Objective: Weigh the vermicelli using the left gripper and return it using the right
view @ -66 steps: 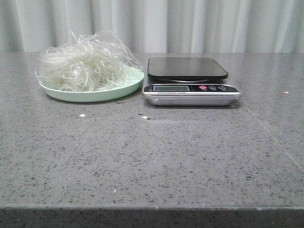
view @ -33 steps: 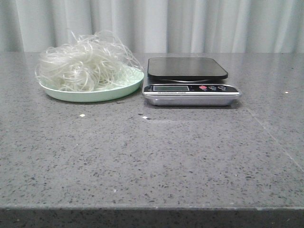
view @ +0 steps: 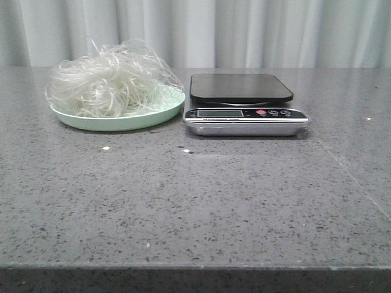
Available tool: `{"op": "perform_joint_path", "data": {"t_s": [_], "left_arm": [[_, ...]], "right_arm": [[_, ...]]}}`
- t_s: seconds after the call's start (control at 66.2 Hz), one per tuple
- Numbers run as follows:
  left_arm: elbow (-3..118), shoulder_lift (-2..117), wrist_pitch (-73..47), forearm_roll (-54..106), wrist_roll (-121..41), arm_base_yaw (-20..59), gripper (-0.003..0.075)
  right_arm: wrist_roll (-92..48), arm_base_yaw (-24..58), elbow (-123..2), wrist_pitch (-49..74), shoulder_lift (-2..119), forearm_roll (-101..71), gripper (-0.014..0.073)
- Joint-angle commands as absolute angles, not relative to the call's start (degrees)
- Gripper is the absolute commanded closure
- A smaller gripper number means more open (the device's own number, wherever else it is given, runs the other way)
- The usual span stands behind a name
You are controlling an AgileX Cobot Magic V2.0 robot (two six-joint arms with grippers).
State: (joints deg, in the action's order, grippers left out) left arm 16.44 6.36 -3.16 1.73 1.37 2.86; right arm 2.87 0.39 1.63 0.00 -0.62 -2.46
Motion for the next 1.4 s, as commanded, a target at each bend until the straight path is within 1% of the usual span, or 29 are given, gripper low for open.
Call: {"op": "perform_joint_path", "data": {"t_s": [0.0, 0.06, 0.166, 0.347, 0.393, 0.438, 0.528, 0.589, 0.604, 0.664, 0.725, 0.83, 0.951, 1.042, 1.102, 1.223, 1.389], "left_arm": [[24.24, 12.29, -4.94, 2.42, 1.92, 4.10, 0.0594], [25.95, 15.11, -5.06, 2.67, 1.92, 4.37, 0.0594], [26.13, 19.31, -0.99, 3.75, 1.92, 4.41, 0.0594], [26.13, 24.12, -1.13, 5.73, 1.92, 4.41, 0.0591], [26.13, 25.28, -1.02, 5.73, 1.92, 4.41, 0.0582], [26.38, 26.25, -1.21, 5.73, 1.92, 4.41, 0.0556], [27.56, 27.79, -3.09, 5.73, 1.92, 4.41, 0.0444], [29.42, 29.36, -5.39, 5.61, 1.31, 4.41, 0.0307], [30.06, 29.96, -5.68, 5.51, 1.31, 4.41, 0.0262], [32.43, 32.45, -6.78, 5.51, 1.31, 4.41, 0.0139], [35.18, 35.43, -8.67, 5.51, 1.02, 4.50, 0.0081], [41.25, 41.47, -12.98, 5.51, -1.39, 6.27, 0.0082], [49.78, 50.85, -19.92, 5.51, -5.15, 12.65, 0.0082], [55.79, 58.54, -21.82, 4.67, -6.29, 17.74, 0.0082], [59.23, 62.62, -22.36, 4.23, -6.29, 19.52, 0.0082], [66.19, 71.32, -25.44, 4.23, -6.29, 21.18, 0.0082], [77.60, 83.96, -34.95, 4.61, -6.29, 21.18, 0.0082]], "right_arm": [[2.61, 0.14, 1.12, -4.92, -1.46, -2.44, 0.0406], [2.61, 0.14, 1.12, -4.92, -1.46, -2.44, 0.0406], [2.61, 0.14, 1.12, -4.92, -1.46, -2.44, 0.0406], [2.61, 0.14, 1.12, -4.92, -1.46, -2.44, 0.0406], [2.61, 0.14, 1.12, -4.92, -1.46, -2.44, 0.0406], [2.61, 0.14, 1.12, -4.92, -1.46, -2.44, 0.0406], [2.61, 0.14, 1.12, -4.92, -1.46, -2.44, 0.0406], [2.61, 0.14, 1.12, -4.92, -1.46, -2.44, 0.0406], [2.61, 0.14, 1.12, -4.92, -1.46, -2.44, 0.0406], [2.61, 0.14, 1.12, -4.92, -1.46, -2.44, 0.0406], [2.61, 0.14, 1.12, -4.92, -1.46, -2.44, 0.0406], [2.61, 0.14, 1.12, -4.92, -1.46, -2.44, 0.0406], [2.61, 0.14, 1.12, -4.92, -1.46, -2.44, 0.0406], [2.61, 0.14, 1.12, -4.92, -1.46, -2.44, 0.0406], [2.61, 0.14, 1.12, -4.92, -1.46, -2.44, 0.0406], [2.61, 0.14, 1.12, -4.92, -1.46, -2.44, 0.0406], [2.61, 0.14, 1.12, -4.92, -1.46, -2.44, 0.0406]]}}
